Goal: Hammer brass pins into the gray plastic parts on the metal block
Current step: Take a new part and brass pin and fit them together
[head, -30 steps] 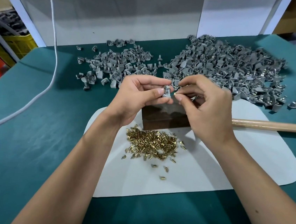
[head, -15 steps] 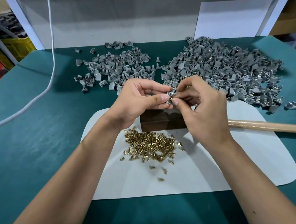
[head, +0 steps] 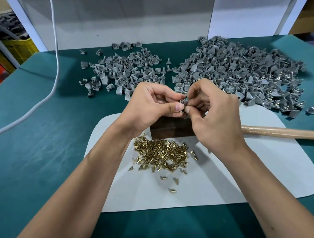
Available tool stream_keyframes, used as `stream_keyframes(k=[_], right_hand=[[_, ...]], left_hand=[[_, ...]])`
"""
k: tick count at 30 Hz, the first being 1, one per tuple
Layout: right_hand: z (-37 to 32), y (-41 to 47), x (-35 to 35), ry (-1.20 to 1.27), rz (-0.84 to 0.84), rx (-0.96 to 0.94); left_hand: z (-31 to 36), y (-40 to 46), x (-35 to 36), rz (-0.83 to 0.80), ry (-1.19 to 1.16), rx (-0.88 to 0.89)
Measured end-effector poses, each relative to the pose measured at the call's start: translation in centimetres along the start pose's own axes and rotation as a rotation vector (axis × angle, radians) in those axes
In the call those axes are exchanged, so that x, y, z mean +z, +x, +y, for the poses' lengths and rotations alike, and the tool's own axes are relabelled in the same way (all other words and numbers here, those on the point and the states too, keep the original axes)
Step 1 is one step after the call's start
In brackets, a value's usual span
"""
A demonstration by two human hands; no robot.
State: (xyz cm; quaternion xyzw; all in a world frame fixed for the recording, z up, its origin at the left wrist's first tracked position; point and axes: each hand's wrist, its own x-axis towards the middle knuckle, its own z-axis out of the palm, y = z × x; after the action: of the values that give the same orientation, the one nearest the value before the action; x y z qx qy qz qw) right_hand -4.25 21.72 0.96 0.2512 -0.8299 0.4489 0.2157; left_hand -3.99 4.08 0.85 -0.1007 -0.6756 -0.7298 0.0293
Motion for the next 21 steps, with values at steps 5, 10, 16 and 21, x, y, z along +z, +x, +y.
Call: stream_keyframes(k=[5, 10, 16, 21], right_hand=[[0.22, 0.34, 0.02, -0.027, -0.024, 0.039], [0.01, 0.23, 0.09, 0.025, 0.040, -0.025], [0.42, -0.23, -0.23, 0.046, 0.077, -0.092], [0.54, -0.33, 0.06, -0.089, 0.123, -0.194]], left_hand=[[-0.04, 0.04, 0.16, -0.004, 0.050, 0.003], [0.10, 0.09, -0.19, 0.036, -0.048, -0.026], [0.26, -0.07, -0.52, 0.021, -0.139, -0.064], [0.49, -0.11, -0.63, 0.000, -0.156, -0.077]])
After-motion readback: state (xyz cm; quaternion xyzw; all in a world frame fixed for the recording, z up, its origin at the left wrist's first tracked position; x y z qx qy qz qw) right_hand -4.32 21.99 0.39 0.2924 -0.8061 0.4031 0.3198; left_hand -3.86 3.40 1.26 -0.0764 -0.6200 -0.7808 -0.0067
